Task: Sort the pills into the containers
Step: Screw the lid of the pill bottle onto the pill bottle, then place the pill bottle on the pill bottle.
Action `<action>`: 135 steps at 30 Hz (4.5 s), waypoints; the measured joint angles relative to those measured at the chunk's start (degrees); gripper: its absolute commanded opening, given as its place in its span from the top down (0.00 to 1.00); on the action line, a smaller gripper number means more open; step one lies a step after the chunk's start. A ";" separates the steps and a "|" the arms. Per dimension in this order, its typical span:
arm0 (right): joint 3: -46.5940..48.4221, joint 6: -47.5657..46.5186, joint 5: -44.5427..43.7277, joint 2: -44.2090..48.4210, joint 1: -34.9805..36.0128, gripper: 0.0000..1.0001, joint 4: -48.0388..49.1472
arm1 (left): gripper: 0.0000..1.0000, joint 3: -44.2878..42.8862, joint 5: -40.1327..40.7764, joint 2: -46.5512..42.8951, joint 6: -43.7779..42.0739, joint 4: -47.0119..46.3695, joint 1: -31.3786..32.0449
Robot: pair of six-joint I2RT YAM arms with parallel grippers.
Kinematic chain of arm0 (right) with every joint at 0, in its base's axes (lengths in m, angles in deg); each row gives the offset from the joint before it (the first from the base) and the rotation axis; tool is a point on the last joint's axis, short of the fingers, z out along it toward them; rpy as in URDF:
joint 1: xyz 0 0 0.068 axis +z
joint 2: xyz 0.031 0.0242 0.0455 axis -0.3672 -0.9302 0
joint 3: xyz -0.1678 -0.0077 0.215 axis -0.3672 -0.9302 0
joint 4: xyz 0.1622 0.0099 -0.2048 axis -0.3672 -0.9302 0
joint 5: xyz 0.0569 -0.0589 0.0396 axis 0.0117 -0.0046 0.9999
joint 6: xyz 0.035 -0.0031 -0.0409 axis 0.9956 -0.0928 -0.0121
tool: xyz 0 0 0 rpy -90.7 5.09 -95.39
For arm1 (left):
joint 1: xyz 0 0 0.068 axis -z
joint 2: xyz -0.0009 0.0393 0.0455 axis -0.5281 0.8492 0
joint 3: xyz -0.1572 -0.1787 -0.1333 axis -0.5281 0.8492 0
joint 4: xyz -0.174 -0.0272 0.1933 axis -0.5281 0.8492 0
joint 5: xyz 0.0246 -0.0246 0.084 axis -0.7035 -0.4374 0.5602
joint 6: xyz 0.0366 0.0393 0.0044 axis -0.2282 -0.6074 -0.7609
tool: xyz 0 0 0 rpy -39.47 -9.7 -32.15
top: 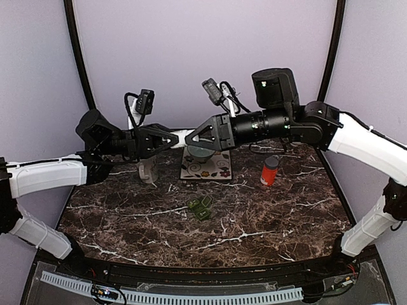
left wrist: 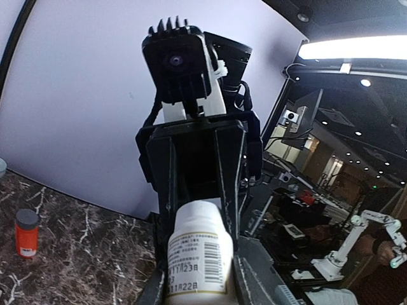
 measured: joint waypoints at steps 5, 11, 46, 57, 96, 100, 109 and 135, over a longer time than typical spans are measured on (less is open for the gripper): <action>0.72 6.14 5.90 -0.63 -1.97 0.92 0.59 | 1.00 -0.02 8.96 -6.80 -15.65 15.15 3.32; 1.33 11.82 11.10 -1.81 -4.11 0.94 1.03 | 1.00 -0.02 22.05 -11.67 -31.61 26.62 8.31; 2.51 8.52 -6.78 -6.82 -5.40 0.97 -10.91 | 0.30 8.07 49.94 -18.69 -49.35 31.39 15.61; -8.68 2.38 -31.39 -0.44 -7.80 0.96 -20.68 | 0.30 12.17 54.42 -19.78 -46.01 30.14 15.61; -9.84 -5.68 -43.01 -5.46 -26.77 0.95 -26.88 | 0.30 12.55 55.04 -19.37 -44.54 28.63 15.61; -8.17 -6.54 -42.14 -6.93 -28.09 0.95 -26.95 | 0.29 12.55 55.04 -19.37 -44.54 28.63 15.61; -7.21 -7.72 -40.26 -10.08 -29.24 0.95 -26.84 | 0.29 12.55 55.04 -19.37 -44.54 28.63 15.61; -5.49 -8.79 -37.55 -11.63 -30.05 0.90 -26.88 | 0.29 12.55 55.04 -19.21 -44.57 28.63 15.61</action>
